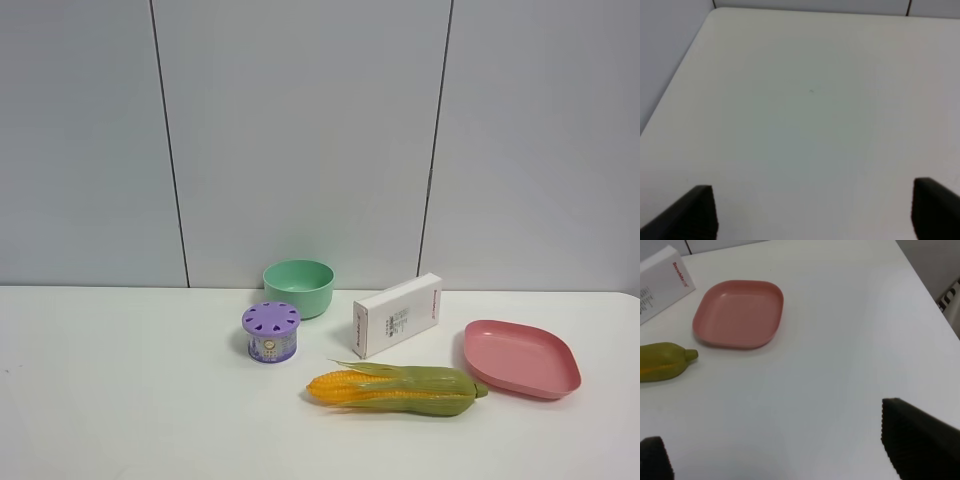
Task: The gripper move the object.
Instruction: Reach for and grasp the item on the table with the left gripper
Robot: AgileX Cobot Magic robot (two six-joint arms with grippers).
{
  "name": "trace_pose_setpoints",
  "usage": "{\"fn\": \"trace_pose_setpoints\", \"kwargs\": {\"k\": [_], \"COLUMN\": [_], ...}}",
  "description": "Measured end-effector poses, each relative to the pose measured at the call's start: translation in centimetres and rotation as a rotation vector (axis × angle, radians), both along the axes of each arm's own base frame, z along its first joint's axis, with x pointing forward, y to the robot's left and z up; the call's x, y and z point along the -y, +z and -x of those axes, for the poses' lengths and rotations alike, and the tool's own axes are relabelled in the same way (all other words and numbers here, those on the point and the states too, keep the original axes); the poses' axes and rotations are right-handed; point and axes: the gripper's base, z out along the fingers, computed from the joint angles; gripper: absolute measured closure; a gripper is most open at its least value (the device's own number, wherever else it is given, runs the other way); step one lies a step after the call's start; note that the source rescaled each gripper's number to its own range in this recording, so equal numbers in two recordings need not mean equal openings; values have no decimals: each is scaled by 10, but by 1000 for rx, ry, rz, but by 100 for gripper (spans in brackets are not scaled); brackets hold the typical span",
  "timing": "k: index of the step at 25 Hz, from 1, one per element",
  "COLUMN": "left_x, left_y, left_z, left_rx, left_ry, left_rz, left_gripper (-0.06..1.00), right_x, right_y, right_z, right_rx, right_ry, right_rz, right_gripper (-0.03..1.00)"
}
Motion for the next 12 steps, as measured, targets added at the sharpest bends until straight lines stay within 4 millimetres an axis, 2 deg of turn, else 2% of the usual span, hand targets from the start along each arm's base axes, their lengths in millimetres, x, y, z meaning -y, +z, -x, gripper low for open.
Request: {"fn": "trace_pose_setpoints", "kwargs": {"k": [12], "left_x": [0], "left_y": [0], "left_z": [0], "left_rx": [0], "left_ry": [0], "left_rz": [0], "left_gripper": [74], "right_x": [0], "right_y": [0], "right_z": [0], "right_rx": [0], "right_ry": [0], "right_rz": [0], "right_gripper": [-3]}}
